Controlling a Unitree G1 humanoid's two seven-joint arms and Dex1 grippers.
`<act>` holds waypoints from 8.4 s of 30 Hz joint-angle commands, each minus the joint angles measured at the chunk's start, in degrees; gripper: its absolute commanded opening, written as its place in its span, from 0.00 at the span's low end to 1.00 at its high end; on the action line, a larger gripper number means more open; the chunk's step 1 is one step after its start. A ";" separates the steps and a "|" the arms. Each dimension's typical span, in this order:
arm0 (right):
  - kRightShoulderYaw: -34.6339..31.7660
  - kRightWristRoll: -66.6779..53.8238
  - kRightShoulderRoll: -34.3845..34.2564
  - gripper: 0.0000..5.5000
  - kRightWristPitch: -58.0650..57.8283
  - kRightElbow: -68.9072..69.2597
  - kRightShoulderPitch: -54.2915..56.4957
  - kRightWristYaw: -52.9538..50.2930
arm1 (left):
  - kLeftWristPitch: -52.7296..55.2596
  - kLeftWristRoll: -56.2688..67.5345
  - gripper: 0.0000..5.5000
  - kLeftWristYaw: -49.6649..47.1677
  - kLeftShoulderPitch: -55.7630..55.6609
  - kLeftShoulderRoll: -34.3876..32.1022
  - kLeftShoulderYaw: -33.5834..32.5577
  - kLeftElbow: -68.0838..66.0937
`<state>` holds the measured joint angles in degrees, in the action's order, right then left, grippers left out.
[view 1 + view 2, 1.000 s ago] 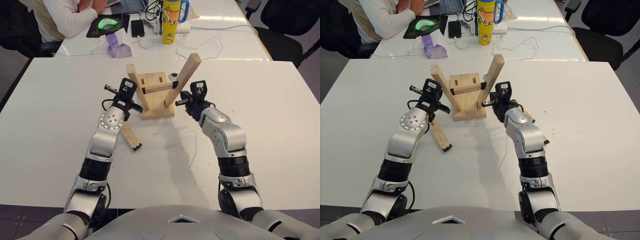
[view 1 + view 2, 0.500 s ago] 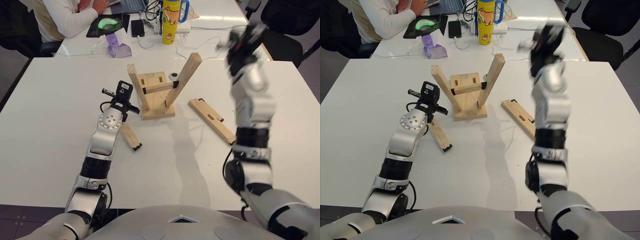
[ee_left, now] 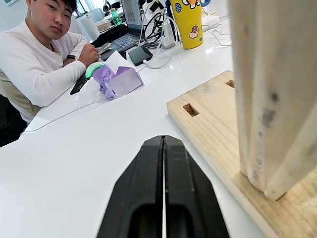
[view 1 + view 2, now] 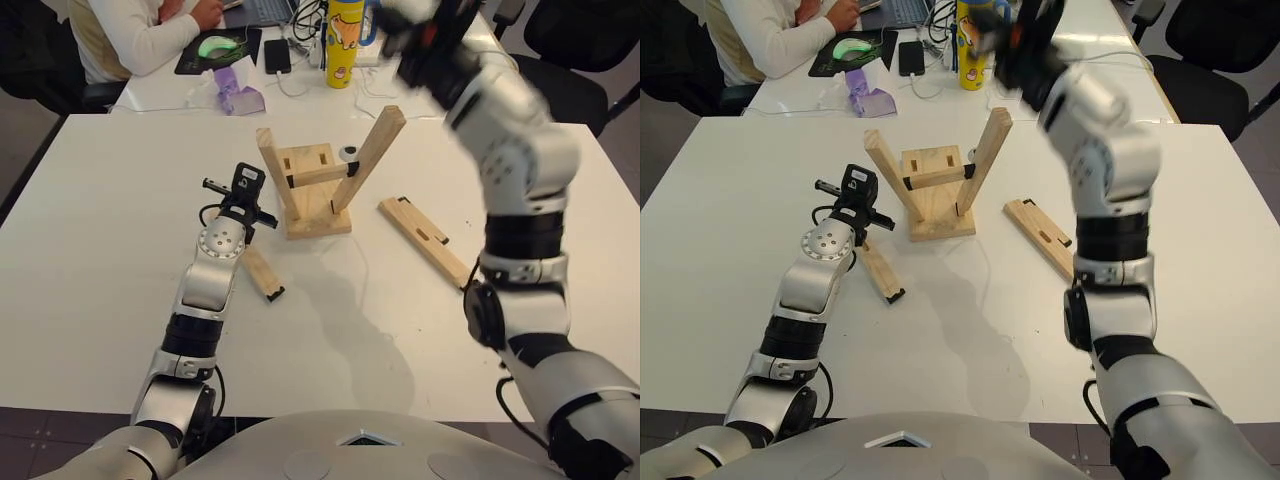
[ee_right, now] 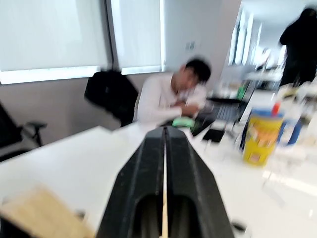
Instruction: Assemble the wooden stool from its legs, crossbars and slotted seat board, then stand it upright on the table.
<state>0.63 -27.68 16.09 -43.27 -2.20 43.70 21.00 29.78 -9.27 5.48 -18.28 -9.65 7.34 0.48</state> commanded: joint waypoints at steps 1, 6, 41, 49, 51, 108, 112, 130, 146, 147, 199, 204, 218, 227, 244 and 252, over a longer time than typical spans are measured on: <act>1.28 -0.85 -0.34 0.00 -9.33 -0.66 -4.74 -0.16 | 0.18 -0.40 0.00 -0.12 -0.85 -0.10 -0.22 0.07; -2.09 -4.22 -3.14 0.00 -5.61 4.18 -3.62 0.56 | 0.01 -0.45 0.00 -0.24 -0.91 -0.15 -0.47 -0.13; 6.28 5.24 5.49 0.00 11.33 2.20 -13.05 16.75 | 2.57 -1.61 0.00 -2.31 3.12 -2.27 -3.67 -0.74; 7.65 19.23 5.10 0.00 17.60 -10.82 -9.20 5.52 | 11.23 -0.43 0.00 12.94 8.56 -12.50 2.36 7.67; 9.06 21.34 4.92 0.00 18.23 -12.19 -9.22 5.98 | 12.26 0.39 0.00 19.34 9.98 -18.28 3.25 12.59; 22.26 27.14 1.49 0.00 14.88 -5.66 -17.94 34.03 | -15.60 -1.29 0.00 12.32 -18.94 -5.11 6.43 -41.62; 15.64 24.65 -1.69 0.00 14.10 -7.63 -15.12 26.40 | -16.33 -1.41 0.00 11.80 -18.74 -4.98 5.90 -42.05; 22.49 38.12 5.84 0.00 20.17 -17.69 -16.29 22.64 | -12.46 -1.09 0.00 9.90 -10.84 -6.68 2.44 -28.95; 7.42 27.92 3.63 0.00 18.21 -7.78 -13.93 16.71 | -10.81 2.53 0.00 6.37 -4.73 -6.34 -4.94 -16.55; 5.34 26.23 3.47 0.00 17.69 -7.35 -13.35 16.08 | -10.53 3.35 0.00 6.20 -4.00 -6.13 -5.85 -14.23; 1.60 24.99 14.59 0.48 19.10 -29.08 -22.38 15.54 | -0.65 12.65 0.00 3.90 9.02 -5.04 -11.88 10.70; 1.82 25.48 14.17 0.38 17.17 -29.95 -21.96 14.97 | -0.70 12.52 0.00 3.81 9.00 -5.12 -11.85 10.81; -4.66 24.39 12.80 0.24 28.48 -29.99 -15.03 5.62 | 2.76 19.39 0.00 7.22 8.39 -2.60 -12.20 14.51; -6.22 18.24 9.51 0.24 45.60 -12.19 -13.90 8.85 | 13.86 46.75 0.10 9.51 5.99 7.22 -18.29 24.74; 3.15 11.67 12.29 0.24 39.87 9.35 -21.17 26.01 | 16.61 74.30 0.48 0.52 2.30 10.11 -21.95 26.79; 4.72 11.80 12.08 0.24 39.70 10.80 -22.11 27.12 | 14.45 75.77 0.48 -1.25 2.68 9.08 -20.12 25.98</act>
<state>4.88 -16.03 27.88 -3.23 6.98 21.98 47.16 45.22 65.77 5.15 -15.47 -0.08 -12.84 26.68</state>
